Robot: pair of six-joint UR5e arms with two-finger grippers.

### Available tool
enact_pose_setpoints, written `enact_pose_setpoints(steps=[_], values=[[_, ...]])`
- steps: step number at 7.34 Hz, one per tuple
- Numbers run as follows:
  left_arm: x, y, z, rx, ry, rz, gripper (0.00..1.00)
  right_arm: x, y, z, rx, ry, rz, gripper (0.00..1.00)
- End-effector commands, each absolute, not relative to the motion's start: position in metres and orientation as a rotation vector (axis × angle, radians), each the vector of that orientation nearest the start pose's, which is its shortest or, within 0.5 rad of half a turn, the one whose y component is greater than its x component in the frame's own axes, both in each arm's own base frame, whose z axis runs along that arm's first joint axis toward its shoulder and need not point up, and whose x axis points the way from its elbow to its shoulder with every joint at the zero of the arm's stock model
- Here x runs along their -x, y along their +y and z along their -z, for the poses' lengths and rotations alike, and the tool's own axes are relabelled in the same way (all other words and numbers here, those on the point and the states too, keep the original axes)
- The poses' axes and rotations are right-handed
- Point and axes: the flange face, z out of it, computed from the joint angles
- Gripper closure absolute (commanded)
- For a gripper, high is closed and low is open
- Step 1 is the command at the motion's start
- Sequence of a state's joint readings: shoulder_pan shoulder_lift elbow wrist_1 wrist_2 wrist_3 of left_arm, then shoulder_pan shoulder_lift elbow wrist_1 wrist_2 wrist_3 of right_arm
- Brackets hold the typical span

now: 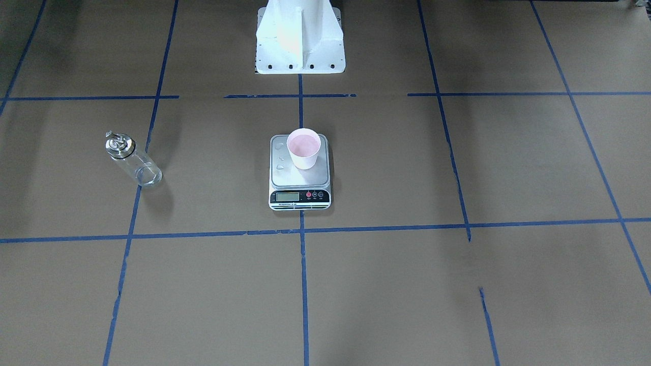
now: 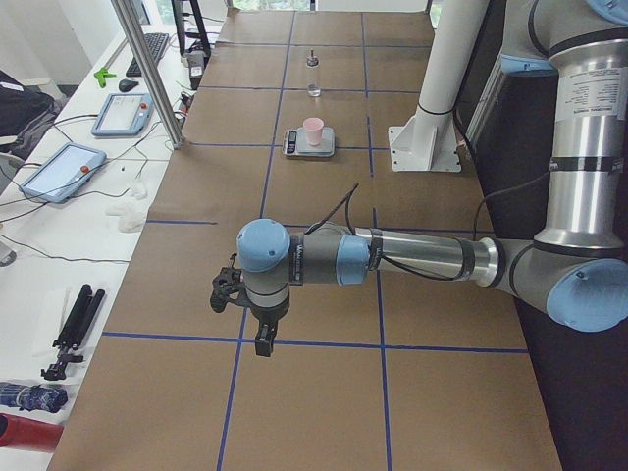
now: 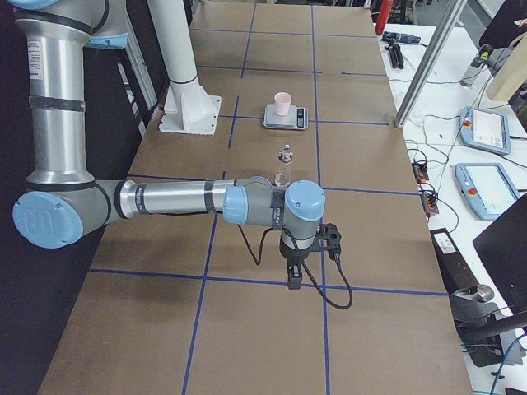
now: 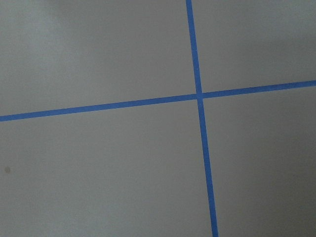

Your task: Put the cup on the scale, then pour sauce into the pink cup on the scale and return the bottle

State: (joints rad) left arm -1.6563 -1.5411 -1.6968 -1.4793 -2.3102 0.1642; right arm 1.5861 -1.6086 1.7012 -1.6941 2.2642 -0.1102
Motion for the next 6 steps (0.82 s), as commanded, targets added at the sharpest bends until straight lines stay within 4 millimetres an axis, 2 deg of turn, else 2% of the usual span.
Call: enact_pose_setpoints(steps=[1,3,6], values=[[0.1061,-0.4694,-0.6247,-0.093,0.734,-0.077,0.0,-0.077,-0.4713,-0.6279,-0.02,-0.692,0.083,0.0],[0.1053,-0.4696,-0.6251,-0.093,0.735,-0.078,0.0,-0.077,-0.4715,-0.6264,-0.024,-0.692,0.087,0.0],[0.1055,-0.4703,-0.6228,-0.126,0.73,-0.091,0.0,-0.0764,-0.4646,-0.6356,-0.005,-0.699,0.084,0.0]])
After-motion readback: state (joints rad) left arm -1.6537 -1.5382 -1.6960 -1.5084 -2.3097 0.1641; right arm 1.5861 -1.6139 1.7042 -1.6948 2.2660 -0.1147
